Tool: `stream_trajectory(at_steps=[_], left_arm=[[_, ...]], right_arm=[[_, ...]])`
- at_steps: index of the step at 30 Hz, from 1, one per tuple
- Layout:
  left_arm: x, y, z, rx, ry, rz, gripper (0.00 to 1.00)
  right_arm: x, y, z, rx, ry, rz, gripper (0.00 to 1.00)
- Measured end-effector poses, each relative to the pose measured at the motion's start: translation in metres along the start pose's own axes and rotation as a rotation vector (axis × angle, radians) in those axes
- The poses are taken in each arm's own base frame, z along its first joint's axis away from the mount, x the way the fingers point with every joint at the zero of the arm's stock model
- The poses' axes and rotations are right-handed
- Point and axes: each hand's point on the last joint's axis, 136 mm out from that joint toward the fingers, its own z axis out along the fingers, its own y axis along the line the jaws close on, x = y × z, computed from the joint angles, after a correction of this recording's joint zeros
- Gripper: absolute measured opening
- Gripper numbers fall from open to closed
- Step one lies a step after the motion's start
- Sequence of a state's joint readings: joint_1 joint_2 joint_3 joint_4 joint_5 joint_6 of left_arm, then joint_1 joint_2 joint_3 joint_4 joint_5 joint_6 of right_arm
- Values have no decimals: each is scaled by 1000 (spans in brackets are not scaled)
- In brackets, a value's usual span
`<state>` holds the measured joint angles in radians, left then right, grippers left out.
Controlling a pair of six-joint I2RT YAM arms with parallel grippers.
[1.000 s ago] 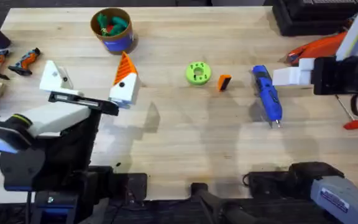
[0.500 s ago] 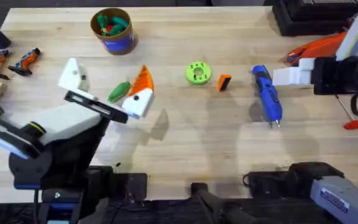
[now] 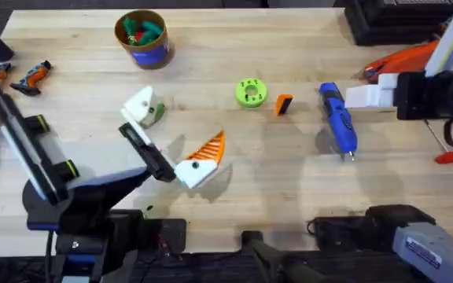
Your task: Pick up the gripper from the table and insert it into the empty holder that is missing its gripper. Then pick up a screw, insert it into the mounting hole, and use the screwdriver to tighten it. Finally, clean up the table by picking up the vegetable and placing it into the bucket.
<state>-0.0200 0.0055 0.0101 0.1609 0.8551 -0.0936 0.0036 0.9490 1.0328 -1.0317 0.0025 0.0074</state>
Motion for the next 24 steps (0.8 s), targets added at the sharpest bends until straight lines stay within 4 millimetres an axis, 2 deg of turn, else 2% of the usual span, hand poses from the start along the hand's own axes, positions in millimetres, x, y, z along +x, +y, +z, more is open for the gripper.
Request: stream_trajectory(at_steps=[8, 18, 24], left_arm=[[14, -19, -1, 111, 54, -56, 985], [45, -39, -8, 210, 172, -217, 985], [45, -49, -11, 276, 171, -178, 985]], right_arm=[[0, 0, 0, 0, 0, 0, 990], [0, 0, 0, 0, 0, 0, 990], [0, 0, 0, 0, 0, 0, 990]])
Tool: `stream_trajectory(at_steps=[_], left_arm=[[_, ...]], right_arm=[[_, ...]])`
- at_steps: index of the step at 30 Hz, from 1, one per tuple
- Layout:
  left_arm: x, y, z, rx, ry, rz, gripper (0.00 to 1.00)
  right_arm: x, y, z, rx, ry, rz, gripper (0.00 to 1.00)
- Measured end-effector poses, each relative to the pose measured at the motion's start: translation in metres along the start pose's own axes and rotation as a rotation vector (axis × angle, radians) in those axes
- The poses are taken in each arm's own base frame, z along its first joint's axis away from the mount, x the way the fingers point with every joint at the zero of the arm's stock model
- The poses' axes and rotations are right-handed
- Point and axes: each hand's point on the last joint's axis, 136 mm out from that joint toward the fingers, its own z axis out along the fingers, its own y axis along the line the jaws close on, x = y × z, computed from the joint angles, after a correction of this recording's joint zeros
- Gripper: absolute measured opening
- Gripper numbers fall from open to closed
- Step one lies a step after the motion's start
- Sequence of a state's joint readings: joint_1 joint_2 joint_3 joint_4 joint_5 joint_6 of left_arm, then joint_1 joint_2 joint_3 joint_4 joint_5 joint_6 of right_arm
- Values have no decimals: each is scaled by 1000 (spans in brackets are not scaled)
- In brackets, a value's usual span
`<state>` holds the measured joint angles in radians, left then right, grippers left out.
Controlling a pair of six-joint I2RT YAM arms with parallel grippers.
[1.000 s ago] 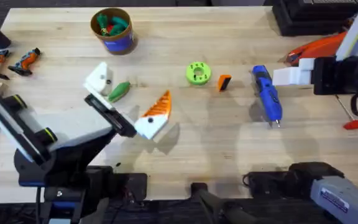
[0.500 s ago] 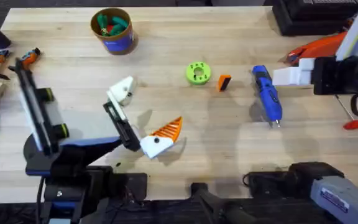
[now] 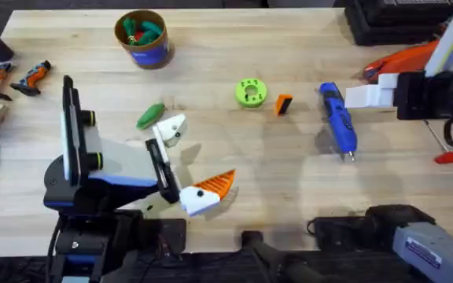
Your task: Pick up the gripper from the table and insert it into the empty holder that is missing its gripper. Then pick up a screw, insert it into the mounting hole, and use the screwdriver to tighten it. Finally, clean up the table by picking up the vegetable and placing it into the bucket.
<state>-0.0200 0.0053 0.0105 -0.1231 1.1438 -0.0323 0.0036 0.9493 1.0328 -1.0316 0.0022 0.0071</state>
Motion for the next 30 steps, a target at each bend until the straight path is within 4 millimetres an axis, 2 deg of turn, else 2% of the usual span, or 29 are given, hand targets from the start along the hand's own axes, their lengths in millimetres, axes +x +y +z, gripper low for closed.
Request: stream_trajectory(at_steps=[8, 30], left_arm=[[1, -8, 0, 46, 3, 61, 985], [1, -9, 0, 50, 3, 74, 986]], right_arm=[[0, 0, 0, 0, 0, 0, 991], [0, 0, 0, 0, 0, 0, 991]])
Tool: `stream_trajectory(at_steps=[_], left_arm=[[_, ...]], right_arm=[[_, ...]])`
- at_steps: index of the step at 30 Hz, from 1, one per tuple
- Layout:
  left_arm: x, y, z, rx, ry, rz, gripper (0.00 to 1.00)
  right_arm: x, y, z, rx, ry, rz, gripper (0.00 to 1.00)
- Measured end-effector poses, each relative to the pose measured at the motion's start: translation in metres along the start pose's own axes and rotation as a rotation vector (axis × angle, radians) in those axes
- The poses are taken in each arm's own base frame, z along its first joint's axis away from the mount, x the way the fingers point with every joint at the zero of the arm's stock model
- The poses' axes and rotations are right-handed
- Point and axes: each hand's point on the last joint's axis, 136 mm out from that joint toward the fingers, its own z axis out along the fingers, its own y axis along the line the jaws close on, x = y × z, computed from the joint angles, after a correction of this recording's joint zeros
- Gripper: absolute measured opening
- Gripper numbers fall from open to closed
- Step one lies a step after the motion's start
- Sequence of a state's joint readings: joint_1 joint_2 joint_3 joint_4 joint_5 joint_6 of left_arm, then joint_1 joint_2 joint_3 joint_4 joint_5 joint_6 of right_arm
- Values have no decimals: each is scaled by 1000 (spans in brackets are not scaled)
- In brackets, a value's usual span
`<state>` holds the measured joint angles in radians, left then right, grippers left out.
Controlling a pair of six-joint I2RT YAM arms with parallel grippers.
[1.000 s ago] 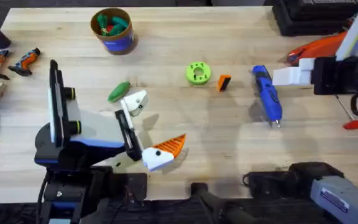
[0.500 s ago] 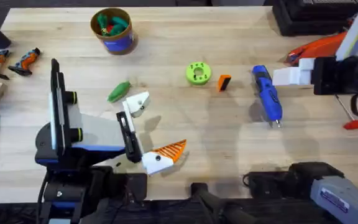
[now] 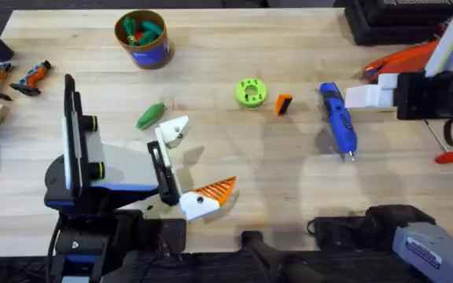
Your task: Pick up the gripper from the table and insert it into the empty holder that is missing its gripper. Then pick up a screw, insert it into the mounting hole, and use the screwdriver to tighten it. Finally, clean up the table by picking up the vegetable and placing it into the bucket.
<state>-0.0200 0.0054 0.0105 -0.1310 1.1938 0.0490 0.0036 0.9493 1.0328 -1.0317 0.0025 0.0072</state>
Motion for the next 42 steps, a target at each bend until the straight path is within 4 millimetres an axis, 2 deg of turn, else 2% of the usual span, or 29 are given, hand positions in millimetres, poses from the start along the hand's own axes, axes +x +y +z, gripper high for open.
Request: stream_trajectory(at_steps=[42], left_arm=[[0, 0, 0, 0, 0, 0, 986]], right_arm=[[-5, 0, 0, -1, -22, 25, 991]])
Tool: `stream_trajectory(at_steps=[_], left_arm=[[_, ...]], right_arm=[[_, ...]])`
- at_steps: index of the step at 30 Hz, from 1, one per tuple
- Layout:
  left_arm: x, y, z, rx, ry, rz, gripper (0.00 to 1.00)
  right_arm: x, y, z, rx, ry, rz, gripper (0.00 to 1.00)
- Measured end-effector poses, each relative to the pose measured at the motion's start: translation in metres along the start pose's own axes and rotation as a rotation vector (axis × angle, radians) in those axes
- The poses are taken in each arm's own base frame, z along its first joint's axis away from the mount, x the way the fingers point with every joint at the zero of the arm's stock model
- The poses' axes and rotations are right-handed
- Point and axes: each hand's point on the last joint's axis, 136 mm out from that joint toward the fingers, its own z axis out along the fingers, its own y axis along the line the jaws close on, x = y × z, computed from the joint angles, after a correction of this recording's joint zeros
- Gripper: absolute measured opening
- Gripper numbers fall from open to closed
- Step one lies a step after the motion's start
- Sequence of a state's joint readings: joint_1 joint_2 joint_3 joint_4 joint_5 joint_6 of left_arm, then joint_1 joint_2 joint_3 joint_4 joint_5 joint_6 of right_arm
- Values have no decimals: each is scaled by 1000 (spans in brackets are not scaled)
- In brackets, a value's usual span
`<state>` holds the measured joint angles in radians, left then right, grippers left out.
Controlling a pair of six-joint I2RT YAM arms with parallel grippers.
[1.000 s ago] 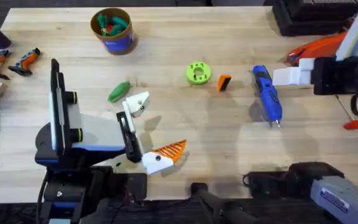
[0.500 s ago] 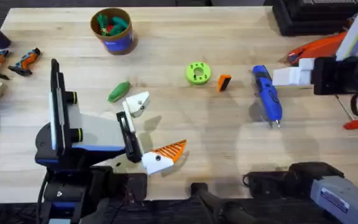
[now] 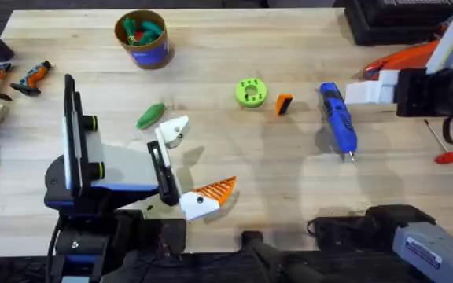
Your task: Pick up the gripper from the table and insert it into the empty holder that is missing its gripper. Then pick up a screw, insert it into the mounting hole, and use the screwdriver to tighten it. Finally, clean up the table by picking up the vegetable and placing it into the bucket.
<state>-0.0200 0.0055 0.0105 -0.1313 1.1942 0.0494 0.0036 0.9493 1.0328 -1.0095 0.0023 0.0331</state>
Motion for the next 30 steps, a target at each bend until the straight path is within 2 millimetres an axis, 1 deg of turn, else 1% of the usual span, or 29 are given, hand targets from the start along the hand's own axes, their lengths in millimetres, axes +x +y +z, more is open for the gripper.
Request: stream_trajectory(at_steps=[4, 6, 9, 13, 17, 21, 26, 30], left_arm=[[0, 0, 0, 0, 0, 0, 986], [0, 0, 0, 0, 0, 0, 986], [0, 0, 0, 0, 0, 0, 986], [0, 0, 0, 1, 0, 0, 986], [0, -1, 0, 4, 0, 0, 986], [0, -1, 0, 8, 0, -1, 986], [0, -2, 0, 11, 0, -1, 986], [0, -2, 0, 11, 0, -1, 986]], right_arm=[[4, 2, -1, -3, 19, 68, 991], [6, 6, -4, -11, 45, 84, 991], [3, 18, -8, -29, 87, 94, 991], [-5, 37, -13, -52, 152, 91, 991], [-19, 62, -10, -81, 178, 77, 991], [-28, 91, -4, -117, 186, 62, 991], [-27, 118, 3, -153, 197, 18, 991], [-22, 130, 11, -150, 222, 4, 991]])
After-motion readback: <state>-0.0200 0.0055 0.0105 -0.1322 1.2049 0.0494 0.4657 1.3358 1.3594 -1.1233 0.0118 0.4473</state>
